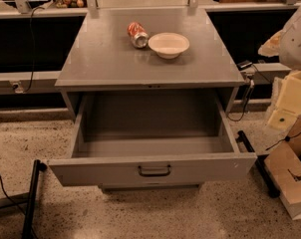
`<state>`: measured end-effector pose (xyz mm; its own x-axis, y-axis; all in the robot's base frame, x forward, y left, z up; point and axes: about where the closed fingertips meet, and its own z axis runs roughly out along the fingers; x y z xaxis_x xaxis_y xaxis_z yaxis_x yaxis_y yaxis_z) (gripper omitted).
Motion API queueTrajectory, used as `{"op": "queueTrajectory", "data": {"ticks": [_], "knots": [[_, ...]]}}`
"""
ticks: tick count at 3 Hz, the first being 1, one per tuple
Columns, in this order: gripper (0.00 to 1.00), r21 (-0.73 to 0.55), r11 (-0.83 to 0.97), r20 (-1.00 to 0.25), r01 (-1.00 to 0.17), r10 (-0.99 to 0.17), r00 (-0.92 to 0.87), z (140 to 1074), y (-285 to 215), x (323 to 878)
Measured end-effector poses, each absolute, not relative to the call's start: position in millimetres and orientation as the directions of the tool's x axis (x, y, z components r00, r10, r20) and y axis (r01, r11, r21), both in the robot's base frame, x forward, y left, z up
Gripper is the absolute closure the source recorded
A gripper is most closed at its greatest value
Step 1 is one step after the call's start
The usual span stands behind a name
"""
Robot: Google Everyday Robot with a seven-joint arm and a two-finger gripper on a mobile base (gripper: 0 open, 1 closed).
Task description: Close top drawer
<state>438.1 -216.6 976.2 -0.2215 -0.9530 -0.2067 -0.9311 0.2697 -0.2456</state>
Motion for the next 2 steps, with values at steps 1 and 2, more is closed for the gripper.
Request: {"op": "queueTrajectory", "data": {"ticks": [1,2], "knots": [[0.0,-0.246,0.27,-0.207,-0.931,-0.953,-0.221,976.2,-216.6,438.1],[0.0,-0.256,0.338,-0.189,-0.906,-0.936,-0.296,944.5,-220.6,446.2]]}}
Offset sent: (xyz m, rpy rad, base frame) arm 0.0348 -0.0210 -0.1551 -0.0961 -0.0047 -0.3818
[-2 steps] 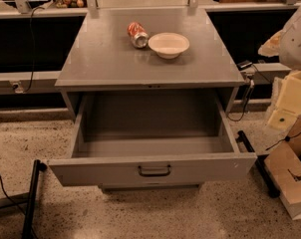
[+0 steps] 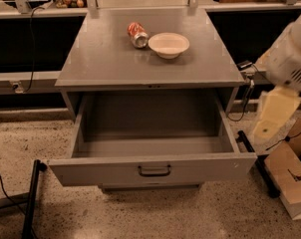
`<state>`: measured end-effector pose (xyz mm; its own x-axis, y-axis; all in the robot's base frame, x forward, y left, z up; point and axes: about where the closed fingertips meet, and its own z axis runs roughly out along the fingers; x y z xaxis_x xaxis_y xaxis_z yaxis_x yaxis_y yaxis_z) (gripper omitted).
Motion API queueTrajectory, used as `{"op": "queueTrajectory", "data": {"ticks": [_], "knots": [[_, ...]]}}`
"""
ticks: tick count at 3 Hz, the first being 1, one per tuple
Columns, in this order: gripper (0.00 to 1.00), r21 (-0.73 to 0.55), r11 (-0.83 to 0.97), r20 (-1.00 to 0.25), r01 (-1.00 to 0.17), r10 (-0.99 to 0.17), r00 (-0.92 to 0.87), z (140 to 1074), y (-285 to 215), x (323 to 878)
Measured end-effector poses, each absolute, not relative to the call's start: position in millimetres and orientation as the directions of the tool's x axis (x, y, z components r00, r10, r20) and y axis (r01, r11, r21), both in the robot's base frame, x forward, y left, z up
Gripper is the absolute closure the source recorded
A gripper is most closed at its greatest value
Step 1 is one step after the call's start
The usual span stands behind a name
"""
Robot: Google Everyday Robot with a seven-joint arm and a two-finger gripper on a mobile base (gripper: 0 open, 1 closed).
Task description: Close top drawer
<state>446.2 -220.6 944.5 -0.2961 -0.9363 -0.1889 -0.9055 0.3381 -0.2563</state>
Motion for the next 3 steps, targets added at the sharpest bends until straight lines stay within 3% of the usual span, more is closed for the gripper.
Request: {"op": "queueTrajectory", "data": {"ticks": [3], "knots": [[0.0,-0.23,0.431,-0.235,-0.873,-0.895,-0.38,836.1,-220.9,432.4]]}}
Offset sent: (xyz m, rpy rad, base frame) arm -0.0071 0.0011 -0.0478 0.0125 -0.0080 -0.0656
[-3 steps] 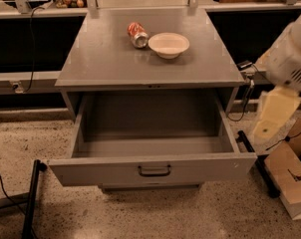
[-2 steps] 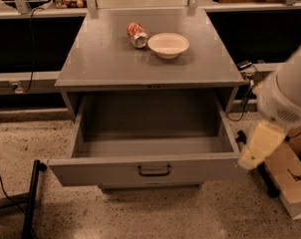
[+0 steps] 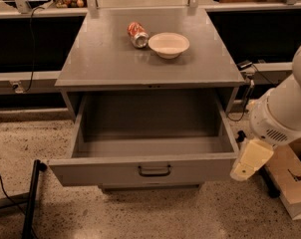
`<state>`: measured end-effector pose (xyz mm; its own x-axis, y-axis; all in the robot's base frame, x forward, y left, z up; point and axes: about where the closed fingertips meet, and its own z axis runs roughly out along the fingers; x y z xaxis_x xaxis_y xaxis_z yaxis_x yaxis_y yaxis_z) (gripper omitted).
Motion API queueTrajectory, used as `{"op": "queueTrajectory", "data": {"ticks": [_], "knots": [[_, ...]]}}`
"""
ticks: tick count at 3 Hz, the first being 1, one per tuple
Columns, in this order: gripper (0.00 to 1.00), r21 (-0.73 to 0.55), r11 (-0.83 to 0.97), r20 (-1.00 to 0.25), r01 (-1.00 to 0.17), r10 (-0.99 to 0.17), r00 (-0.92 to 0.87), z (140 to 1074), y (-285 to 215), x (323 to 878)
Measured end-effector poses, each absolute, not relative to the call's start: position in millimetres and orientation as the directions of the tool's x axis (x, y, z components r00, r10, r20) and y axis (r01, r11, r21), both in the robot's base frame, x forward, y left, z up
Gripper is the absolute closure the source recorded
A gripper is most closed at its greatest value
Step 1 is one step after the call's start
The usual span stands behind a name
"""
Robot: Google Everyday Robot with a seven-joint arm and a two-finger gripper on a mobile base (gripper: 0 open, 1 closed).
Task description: Close top drawer
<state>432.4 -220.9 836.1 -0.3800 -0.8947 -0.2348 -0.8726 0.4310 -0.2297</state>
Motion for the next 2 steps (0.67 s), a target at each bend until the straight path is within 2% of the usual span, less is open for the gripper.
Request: {"op": "queueTrajectory", "data": {"ticks": [1,2], "knots": [[0.0,-0.21,0.418,-0.308,-0.884,-0.886,-0.347,794.1,-213.1,418.4],[0.19,-0.241,0.374,-0.397,-0.896,-0.88,-0.26,760.5,-199.8,411.6]]}}
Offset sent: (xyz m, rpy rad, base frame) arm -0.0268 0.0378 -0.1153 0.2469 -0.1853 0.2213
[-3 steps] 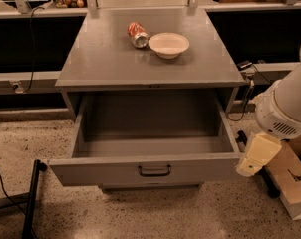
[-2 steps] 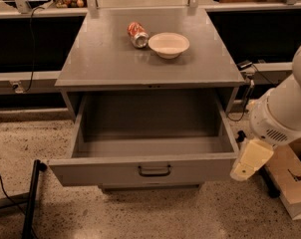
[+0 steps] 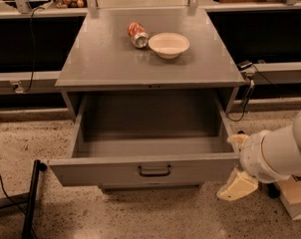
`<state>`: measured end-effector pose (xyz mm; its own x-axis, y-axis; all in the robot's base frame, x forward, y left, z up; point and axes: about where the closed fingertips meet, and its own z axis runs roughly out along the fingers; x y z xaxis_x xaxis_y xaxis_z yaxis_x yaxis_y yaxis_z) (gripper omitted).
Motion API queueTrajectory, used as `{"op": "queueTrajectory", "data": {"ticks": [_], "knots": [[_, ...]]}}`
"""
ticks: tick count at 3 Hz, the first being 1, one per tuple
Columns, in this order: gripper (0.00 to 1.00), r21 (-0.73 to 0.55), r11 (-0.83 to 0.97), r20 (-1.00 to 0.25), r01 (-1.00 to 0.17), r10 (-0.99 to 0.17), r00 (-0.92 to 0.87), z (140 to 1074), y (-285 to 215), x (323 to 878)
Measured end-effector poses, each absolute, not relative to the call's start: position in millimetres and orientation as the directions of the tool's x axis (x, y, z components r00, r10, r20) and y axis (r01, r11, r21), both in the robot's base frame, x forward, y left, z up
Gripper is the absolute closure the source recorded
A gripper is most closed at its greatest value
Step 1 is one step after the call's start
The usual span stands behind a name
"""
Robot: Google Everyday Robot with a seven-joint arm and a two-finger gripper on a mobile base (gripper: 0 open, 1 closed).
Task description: Close top drawer
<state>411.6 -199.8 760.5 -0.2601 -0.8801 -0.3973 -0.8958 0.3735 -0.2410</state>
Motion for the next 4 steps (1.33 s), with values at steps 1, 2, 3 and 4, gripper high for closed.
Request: {"op": "queueTrajectory", "data": {"ticks": [1,2,3,4], "knots": [[0.42,-0.289,0.328,-0.392,-0.899,-0.898,-0.201,765.1,-199.9,416.4],[0.64,-0.276,0.356,-0.381,-0.893,-0.893,-0.238,741.8,-201.5,412.9],[0.89,-0.297,0.332,-0.344,-0.895,-0.912,-0.224,687.4,-197.5,410.5],[1.0,-0.354,0.322,-0.332,-0.878,-0.921,-0.204,682.5,-203.0,415.4]]}}
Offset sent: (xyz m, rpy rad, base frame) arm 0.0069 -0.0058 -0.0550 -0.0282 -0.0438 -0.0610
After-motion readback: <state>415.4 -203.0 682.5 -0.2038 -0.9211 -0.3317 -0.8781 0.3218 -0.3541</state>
